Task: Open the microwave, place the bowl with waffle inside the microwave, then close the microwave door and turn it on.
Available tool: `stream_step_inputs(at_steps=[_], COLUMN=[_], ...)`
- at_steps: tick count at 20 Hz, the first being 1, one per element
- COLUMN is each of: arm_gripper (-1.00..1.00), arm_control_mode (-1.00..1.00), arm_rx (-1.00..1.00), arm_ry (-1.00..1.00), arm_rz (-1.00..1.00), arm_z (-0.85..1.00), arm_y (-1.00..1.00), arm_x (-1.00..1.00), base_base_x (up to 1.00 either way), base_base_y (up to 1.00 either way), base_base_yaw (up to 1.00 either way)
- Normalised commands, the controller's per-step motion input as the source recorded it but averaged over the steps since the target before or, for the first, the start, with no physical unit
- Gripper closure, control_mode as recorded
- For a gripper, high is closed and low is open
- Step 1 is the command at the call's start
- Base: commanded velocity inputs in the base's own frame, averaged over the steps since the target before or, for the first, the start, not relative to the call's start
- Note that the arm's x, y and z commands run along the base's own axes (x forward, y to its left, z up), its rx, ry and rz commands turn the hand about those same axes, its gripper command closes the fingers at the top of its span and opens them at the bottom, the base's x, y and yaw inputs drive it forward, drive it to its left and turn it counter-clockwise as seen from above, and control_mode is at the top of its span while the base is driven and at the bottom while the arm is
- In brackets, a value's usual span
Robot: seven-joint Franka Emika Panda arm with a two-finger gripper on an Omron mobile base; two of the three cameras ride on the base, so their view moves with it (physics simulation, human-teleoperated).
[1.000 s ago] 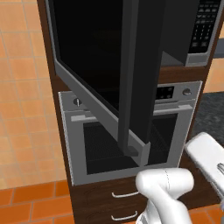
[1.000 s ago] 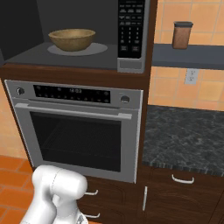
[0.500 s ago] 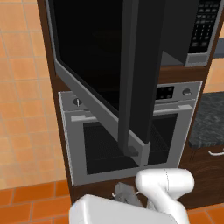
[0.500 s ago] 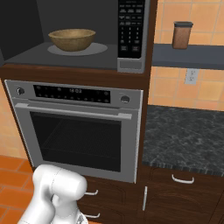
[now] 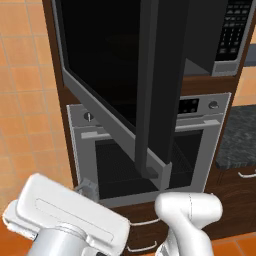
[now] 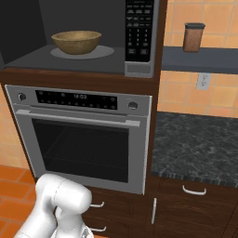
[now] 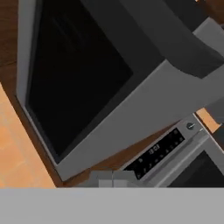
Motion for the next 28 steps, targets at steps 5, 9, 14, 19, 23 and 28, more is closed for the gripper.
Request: stream_step_inputs(at_steps=[5, 9, 14, 19, 23, 28], arm_gripper=[1.0, 1.0, 1.0, 1.0, 1.0, 1.0], arm_control_mode=[-1.0, -1.0, -1.0, -1.0, -1.0, -1.0], arm_rx=[0.09, 0.16, 0.25, 0.2, 0.16, 0.17], arm_ry=[-0.11, -0.01, -0.03, 0.04, 0.09, -0.06], arm_rz=[-0.28, -0.27, -0.14, -0.05, 0.28, 0.58], arm_z=[0.39, 0.62, 0.64, 0.34, 0.0, 0.0], arm_y=[-0.26, -0.91, -1.0, -0.97, -0.6, -0.43], arm_x=[1.0, 0.99, 0.85, 0.91, 1.0, 1.0], base_base_x=[0.0, 0.0, 0.0, 0.0, 0.0, 0.0], base_base_y=[0.0, 0.0, 0.0, 0.0, 0.0, 0.0], base_base_yaw=[0.0, 0.0, 0.0, 0.0, 0.0, 0.0])
